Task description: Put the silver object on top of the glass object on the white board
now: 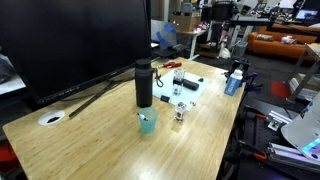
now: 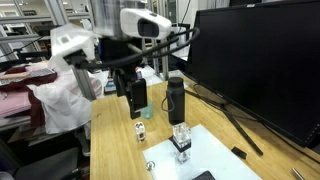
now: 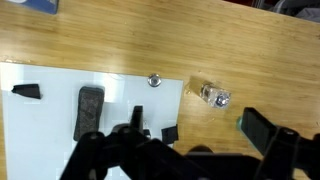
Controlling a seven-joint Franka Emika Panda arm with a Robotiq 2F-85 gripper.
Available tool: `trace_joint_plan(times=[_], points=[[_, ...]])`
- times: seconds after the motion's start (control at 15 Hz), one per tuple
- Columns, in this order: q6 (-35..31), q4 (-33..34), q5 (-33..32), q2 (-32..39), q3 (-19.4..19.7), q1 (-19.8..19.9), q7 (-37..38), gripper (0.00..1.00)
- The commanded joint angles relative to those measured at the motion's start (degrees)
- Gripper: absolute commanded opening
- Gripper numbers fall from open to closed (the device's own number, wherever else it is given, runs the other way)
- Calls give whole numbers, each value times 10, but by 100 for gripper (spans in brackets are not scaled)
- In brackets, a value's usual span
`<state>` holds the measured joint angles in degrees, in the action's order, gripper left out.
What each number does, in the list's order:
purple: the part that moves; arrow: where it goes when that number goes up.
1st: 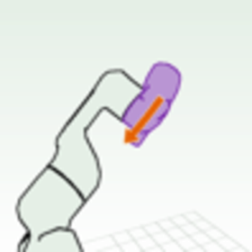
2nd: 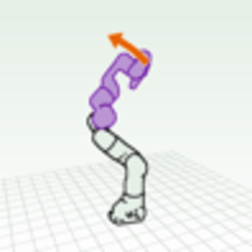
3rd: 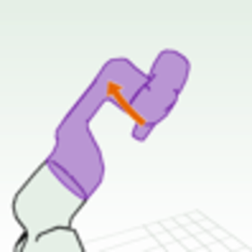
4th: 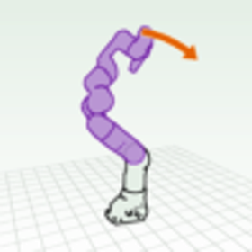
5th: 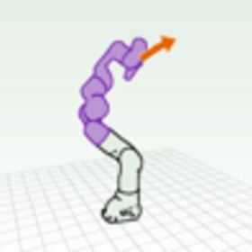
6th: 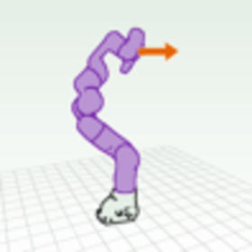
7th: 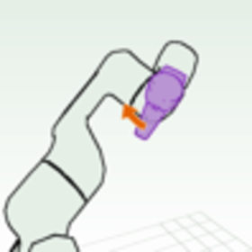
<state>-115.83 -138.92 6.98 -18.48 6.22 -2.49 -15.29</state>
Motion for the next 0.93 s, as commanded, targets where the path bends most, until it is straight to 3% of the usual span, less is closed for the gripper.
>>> trace_joint_plan(times=[0.0, 0.53, 0.87], points=[[-65, -43, 36, 8, -4, 5, 3, 100], [-55, -43, 28, 15, -7, 7, -1, 100], [-108, -71, 22, 64, -14, 8, 15, 100]])
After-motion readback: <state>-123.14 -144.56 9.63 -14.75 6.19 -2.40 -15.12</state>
